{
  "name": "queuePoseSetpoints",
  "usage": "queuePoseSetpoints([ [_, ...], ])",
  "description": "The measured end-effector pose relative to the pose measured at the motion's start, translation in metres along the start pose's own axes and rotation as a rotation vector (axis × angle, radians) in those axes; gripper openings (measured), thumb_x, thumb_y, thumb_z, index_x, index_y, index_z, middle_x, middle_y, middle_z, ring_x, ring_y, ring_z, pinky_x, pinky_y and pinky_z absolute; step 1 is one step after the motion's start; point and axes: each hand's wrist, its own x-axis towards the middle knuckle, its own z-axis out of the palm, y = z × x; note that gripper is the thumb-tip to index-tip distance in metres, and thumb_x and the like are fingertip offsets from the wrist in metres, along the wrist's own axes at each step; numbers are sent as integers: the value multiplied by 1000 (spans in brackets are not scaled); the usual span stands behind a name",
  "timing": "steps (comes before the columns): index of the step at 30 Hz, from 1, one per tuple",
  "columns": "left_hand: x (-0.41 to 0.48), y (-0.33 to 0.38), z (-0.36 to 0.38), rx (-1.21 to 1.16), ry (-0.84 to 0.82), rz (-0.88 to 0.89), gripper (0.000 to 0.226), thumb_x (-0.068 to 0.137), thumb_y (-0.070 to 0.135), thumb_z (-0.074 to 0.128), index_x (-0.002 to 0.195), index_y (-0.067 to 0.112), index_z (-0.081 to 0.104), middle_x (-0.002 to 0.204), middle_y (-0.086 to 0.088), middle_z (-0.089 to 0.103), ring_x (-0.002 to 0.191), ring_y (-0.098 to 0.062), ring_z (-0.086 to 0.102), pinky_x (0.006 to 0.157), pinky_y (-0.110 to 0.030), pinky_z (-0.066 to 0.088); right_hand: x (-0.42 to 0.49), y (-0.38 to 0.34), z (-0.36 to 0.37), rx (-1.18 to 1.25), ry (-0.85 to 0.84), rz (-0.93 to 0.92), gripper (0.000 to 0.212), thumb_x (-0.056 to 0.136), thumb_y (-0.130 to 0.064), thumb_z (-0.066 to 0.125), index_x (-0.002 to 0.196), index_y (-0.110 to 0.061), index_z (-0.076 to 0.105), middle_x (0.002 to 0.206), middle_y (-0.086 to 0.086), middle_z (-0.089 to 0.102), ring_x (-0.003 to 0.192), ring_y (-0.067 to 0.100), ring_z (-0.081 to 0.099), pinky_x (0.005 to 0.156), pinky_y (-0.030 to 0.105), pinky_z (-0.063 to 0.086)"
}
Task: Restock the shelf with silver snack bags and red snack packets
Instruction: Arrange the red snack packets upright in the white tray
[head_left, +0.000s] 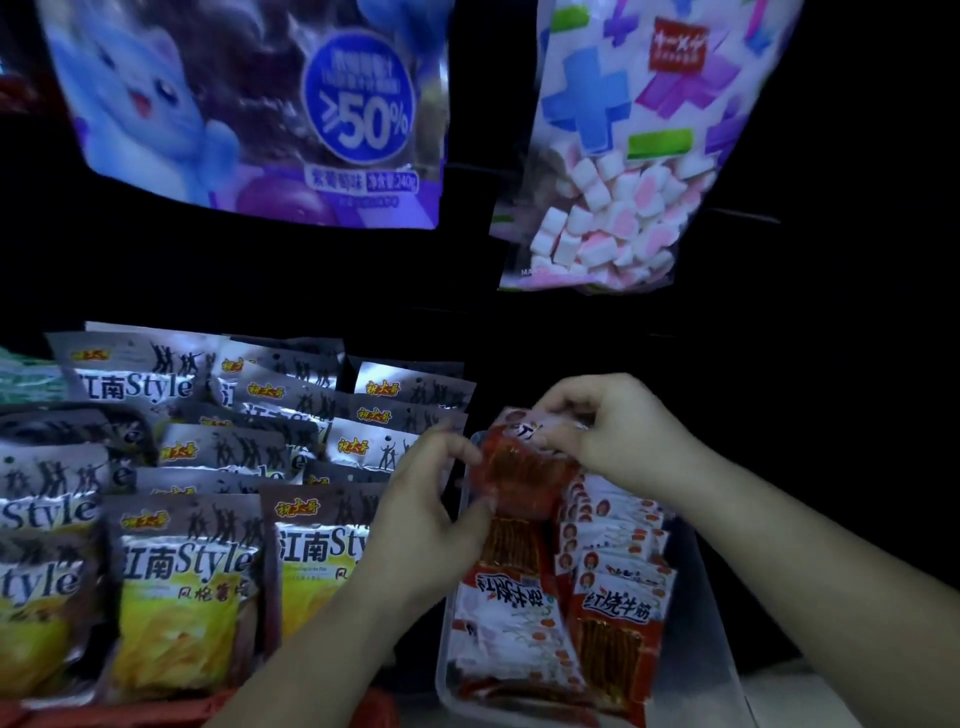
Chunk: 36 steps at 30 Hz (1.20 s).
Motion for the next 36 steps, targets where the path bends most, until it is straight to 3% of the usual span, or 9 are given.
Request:
queuePoseSetpoints([
  [3, -14, 26, -7, -94, -74, -18, 34, 93, 1, 70, 99, 29, 51, 99, 10, 71, 83, -14, 73, 65, -32, 62, -31, -41, -22, 179, -33, 28, 16, 86, -21, 82, 98, -24, 71, 83, -2, 75, 78, 4, 72, 71, 23, 58],
  [7, -34, 53, -11, -232, 30, 31, 33, 92, -4, 69, 103, 24, 56, 87, 4, 74, 83, -16, 70, 67, -30, 59, -72, -63, -27, 354, 237, 201, 55, 84, -39, 80, 134, -37, 56, 110, -5, 68, 98, 8, 70, 88, 36, 58],
  [11, -55, 71, -12, -431, 24, -25, 43, 95, 4, 69, 125, 34, 61, 111, -4, 75, 108, -24, 71, 86, -40, 61, -112, -81, -20, 588, 180, 367, 91, 80, -30, 87, 149, -56, 35, 126, -4, 67, 109, 15, 70, 96, 45, 58],
  [14, -67, 79, -11, -318, 37, 25, 53, 96, 18, 70, 133, 53, 55, 140, 13, 60, 130, -11, 58, 102, -37, 54, -128, -96, -8, 641, 210, 322, 89, 88, -8, 79, 147, -60, 36, 119, -2, 74, 107, 13, 72, 91, 40, 62],
  [20, -87, 95, -10, -390, -157, 8, 98, 93, 0, 70, 155, 51, 14, 115, 19, 70, 96, -20, 74, 63, -38, 60, -145, -92, -1, 569, 422, 247, 78, 90, -5, 75, 144, -51, 44, 120, -3, 73, 114, 9, 68, 88, 34, 62],
  [24, -86, 91, -6, -353, -25, 45, 79, 92, -3, 69, 149, 42, 39, 107, 9, 74, 89, -16, 74, 60, -31, 58, -147, -90, -3, 612, 359, 263, 77, 90, 3, 73, 148, -37, 42, 106, -6, 76, 98, -3, 70, 73, 15, 57],
  [27, -85, 83, -2, -354, 20, -18, 74, 91, 1, 72, 142, 47, 44, 111, 5, 72, 93, -15, 73, 65, -33, 62, -147, -88, -3, 563, 312, 277, 74, 90, 5, 72, 139, -44, 48, 122, -7, 69, 111, 1, 67, 88, 20, 58],
  [31, -88, 83, -3, 153, 119, 132, 64, 92, 22, 75, 131, 60, 42, 118, 35, 45, 109, 27, 44, 79, -3, 43, -144, -86, 1, 503, 307, 279, 67, 91, 2, 72, 135, -46, 54, 125, -4, 65, 116, 8, 64, 87, 24, 60],
  [36, -86, 91, 10, -77, 26, 184, 60, 97, 27, 69, 147, 48, 46, 129, 21, 57, 110, -3, 65, 89, -29, 59, -145, -85, 1, 560, 252, 199, 75, 95, 5, 65, 142, -48, 41, 101, -4, 77, 101, 6, 71, 82, 18, 57],
])
